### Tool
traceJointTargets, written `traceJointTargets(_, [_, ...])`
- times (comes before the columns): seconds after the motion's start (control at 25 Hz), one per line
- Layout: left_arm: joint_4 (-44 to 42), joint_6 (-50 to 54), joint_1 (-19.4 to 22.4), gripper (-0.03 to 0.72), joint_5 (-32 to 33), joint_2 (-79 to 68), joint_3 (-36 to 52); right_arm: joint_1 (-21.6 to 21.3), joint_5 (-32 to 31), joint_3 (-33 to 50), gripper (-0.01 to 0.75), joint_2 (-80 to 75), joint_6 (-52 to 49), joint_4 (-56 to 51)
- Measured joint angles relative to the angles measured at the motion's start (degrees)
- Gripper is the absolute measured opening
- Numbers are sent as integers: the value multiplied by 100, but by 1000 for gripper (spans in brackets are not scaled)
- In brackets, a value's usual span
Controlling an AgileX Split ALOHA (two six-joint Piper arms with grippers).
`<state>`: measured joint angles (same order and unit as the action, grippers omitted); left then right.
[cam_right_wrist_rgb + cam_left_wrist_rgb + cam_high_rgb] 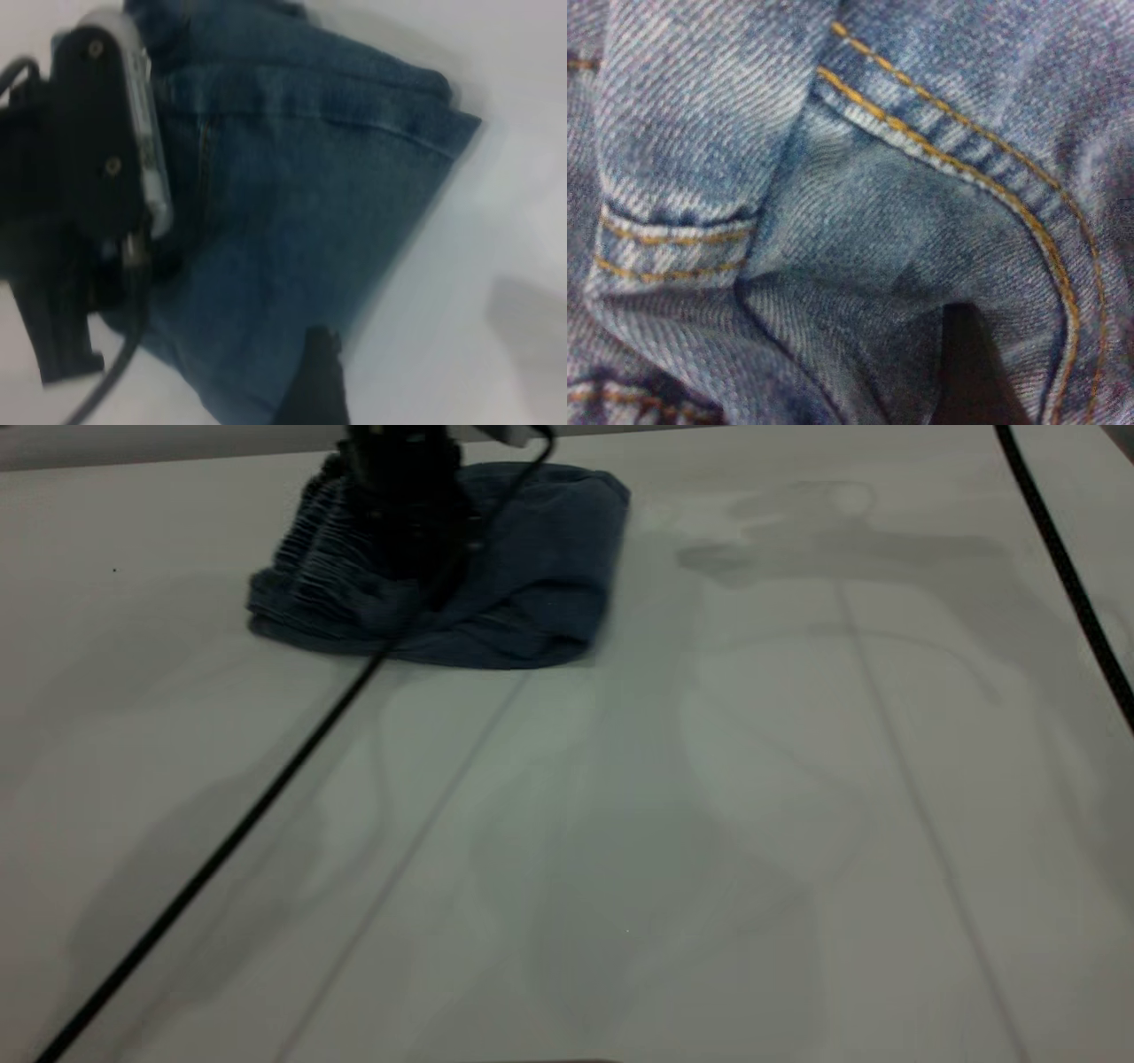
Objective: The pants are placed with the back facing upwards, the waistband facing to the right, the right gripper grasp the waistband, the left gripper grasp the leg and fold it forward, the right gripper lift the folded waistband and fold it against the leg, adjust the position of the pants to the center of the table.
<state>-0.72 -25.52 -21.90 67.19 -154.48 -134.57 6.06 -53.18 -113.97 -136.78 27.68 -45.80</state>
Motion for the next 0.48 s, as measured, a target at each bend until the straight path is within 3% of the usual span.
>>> traceJointTargets(0.2, [72,992,-329,377,0,0,0,-240,-38,0,586,11,0,27])
traceJointTargets(0.48, [72,1201,-538,376,0,-76,-335,-474,-259,0,586,24,86,83])
